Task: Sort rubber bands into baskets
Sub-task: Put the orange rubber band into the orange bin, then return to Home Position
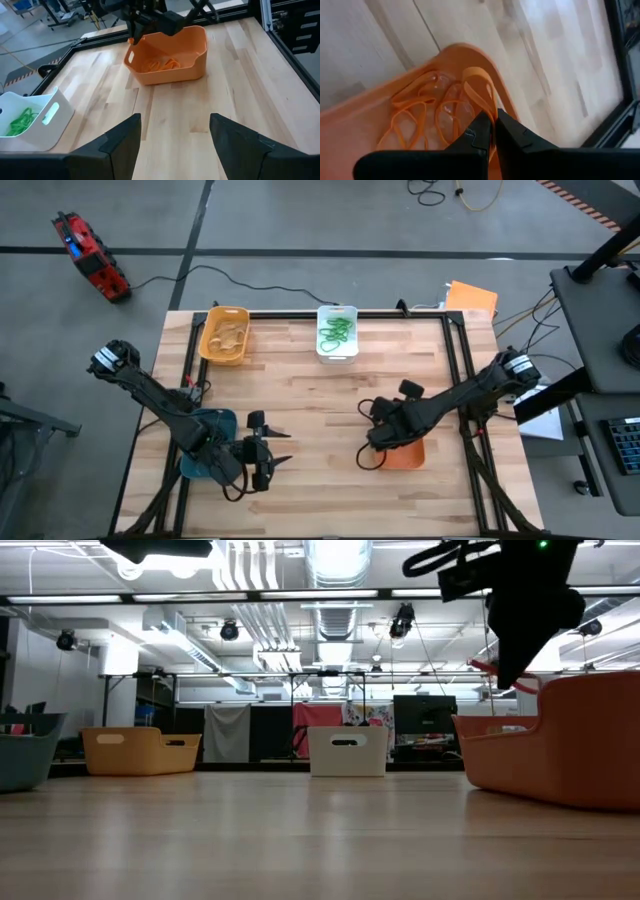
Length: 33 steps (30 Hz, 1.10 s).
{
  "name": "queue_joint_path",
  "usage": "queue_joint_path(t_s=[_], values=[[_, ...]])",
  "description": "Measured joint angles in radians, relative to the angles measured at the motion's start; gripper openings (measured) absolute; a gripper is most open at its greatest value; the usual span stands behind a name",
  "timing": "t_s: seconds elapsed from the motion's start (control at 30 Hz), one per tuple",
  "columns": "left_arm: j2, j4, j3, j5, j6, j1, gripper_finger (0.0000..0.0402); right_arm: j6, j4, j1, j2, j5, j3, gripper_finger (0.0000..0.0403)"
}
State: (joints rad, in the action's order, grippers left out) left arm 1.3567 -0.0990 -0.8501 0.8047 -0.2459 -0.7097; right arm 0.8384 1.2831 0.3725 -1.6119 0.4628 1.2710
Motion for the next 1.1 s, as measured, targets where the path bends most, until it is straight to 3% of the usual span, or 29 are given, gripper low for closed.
queue_joint_path(t_s=[0.13,0.47,0.63,0.77,0.87,0.93,1.03,1.1], values=[[0.0,0.0,0.0,0.0,0.0,0.0,0.022,0.035,-0.049,0.0,0.053,-0.051,-0.045,0.0028],[0.0,0.0,0.0,0.0,0.0,0.001,0.022,0.088,-0.135,0.0,0.191,-0.074,-0.178,0.0138],[0.0,0.0,0.001,0.0,0.0,0.001,0.022,0.091,-0.281,0.003,0.233,-0.07,-0.249,0.017],[0.0,0.001,0.001,-0.001,0.0,0.0,0.022,-0.075,-0.618,0.007,0.248,-0.02,-0.297,0.0181],[0.0,0.028,0.002,-0.002,-0.007,0.0,0.022,-0.321,-1.011,0.015,0.242,0.028,-0.349,0.0182],[0.005,0.13,0.008,-0.005,0.061,0.01,0.022,-0.554,-1.317,0.023,0.224,0.03,-0.385,0.0183],[0.008,0.291,0.017,-0.143,0.299,0.063,0.022,-0.928,-1.722,0.022,0.181,-0.054,-0.443,0.0183],[-0.003,0.35,0.024,-0.304,0.408,0.135,0.022,-1.02,-1.878,-0.023,0.167,-0.171,-0.465,0.0183]])
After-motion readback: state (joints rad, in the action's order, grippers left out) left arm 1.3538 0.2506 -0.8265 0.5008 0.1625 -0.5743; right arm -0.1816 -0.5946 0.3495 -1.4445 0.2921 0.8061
